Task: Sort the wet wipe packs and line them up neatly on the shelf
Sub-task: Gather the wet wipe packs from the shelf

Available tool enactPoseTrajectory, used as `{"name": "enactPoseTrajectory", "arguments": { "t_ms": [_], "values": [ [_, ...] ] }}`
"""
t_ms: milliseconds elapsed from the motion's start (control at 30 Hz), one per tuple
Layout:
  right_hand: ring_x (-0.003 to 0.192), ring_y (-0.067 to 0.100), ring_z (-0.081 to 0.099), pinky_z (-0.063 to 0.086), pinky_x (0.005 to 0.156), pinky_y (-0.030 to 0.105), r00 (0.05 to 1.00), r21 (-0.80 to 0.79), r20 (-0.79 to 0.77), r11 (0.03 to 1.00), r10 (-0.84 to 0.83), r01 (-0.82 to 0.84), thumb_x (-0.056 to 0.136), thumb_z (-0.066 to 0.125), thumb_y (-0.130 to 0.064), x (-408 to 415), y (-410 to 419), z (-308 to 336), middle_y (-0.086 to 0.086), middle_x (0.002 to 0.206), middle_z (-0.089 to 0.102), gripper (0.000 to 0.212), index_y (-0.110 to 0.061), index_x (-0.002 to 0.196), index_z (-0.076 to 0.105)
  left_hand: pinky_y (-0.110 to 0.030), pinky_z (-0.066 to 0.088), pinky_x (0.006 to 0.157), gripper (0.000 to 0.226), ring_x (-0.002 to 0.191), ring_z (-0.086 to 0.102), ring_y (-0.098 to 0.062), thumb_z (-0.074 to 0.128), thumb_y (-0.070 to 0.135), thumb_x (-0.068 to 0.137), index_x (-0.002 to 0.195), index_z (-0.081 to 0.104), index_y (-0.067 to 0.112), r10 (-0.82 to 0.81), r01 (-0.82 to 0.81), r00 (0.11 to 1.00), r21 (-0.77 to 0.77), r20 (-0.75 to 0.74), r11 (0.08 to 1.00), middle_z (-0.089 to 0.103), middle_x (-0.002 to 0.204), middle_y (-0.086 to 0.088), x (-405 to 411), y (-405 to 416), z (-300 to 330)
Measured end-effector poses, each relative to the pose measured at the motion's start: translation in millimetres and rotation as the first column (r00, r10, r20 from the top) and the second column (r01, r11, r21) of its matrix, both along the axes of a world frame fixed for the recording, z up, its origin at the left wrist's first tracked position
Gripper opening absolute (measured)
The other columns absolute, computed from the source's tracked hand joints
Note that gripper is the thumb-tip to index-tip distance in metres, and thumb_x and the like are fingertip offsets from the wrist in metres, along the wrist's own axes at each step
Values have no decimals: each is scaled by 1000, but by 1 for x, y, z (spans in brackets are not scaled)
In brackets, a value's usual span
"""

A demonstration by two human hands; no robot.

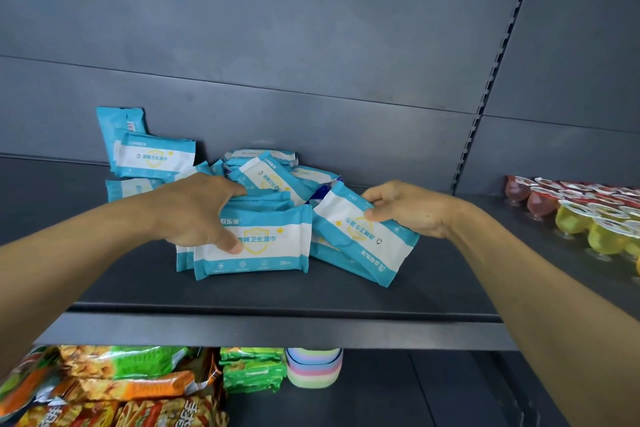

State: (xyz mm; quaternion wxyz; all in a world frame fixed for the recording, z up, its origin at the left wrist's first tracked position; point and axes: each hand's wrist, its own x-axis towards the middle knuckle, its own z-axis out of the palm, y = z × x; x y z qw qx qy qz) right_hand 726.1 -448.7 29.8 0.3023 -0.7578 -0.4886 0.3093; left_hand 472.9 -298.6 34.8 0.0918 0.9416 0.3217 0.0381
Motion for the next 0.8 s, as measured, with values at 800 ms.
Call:
{"name": "enactPoseTrajectory", "arguments": {
  "t_ms": [800],
  "values": [
    [96, 20, 66, 56, 77, 31, 990, 59, 136, 998, -30, 22, 92, 45, 5, -16, -3, 2, 4, 119, 63, 52, -21, 137, 41, -27, 41, 94, 79, 106, 49, -13, 80, 39, 72, 139, 41, 23, 2, -2, 1000, -16, -12, 1000, 52, 124, 8, -7, 4, 1]
  ]
}}
